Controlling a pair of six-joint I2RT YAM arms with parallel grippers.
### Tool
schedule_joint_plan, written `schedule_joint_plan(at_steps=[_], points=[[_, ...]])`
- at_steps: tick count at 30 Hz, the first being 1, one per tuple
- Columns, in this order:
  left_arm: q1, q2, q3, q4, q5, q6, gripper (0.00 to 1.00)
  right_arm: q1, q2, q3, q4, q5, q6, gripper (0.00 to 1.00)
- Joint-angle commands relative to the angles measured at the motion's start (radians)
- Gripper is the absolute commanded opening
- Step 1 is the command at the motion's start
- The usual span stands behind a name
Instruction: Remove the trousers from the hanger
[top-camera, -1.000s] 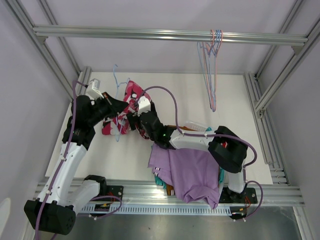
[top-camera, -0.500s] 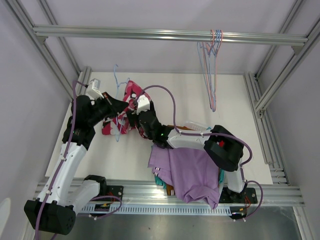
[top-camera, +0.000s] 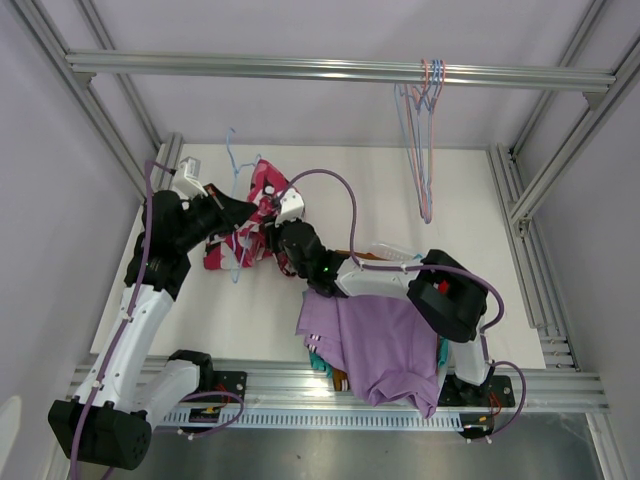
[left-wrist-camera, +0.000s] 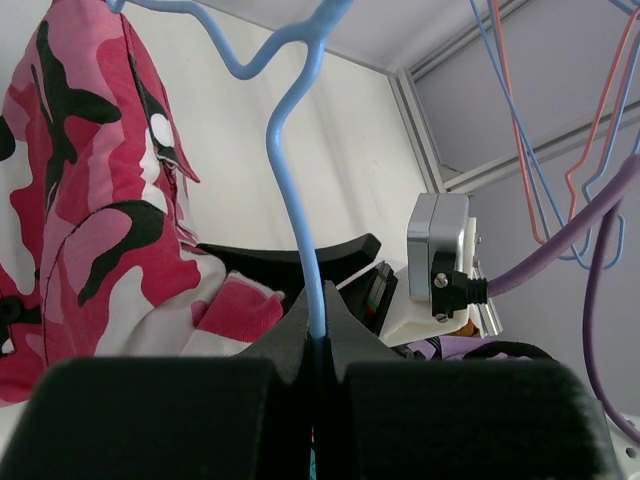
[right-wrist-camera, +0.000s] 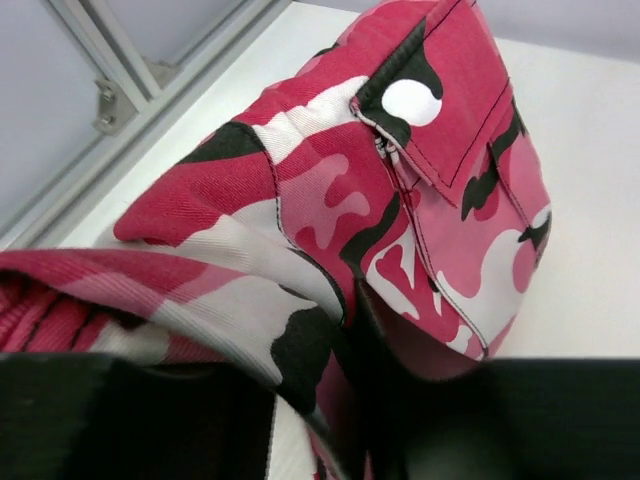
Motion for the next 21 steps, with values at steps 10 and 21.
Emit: schedule_joint_plan(at_steps=[10, 21], points=[[0.006, -0.018, 0.000, 0.101, 0.034, 0.005, 0.00, -0.039, -0.045, -0.016, 0.113, -0.056, 0.131, 0.13], [0.007, -0.015, 0.003, 0.092, 0.024, 0.017, 0.00, -0.044, -0.094, -0.002, 0.061, -0.055, 0.135, 0.00]])
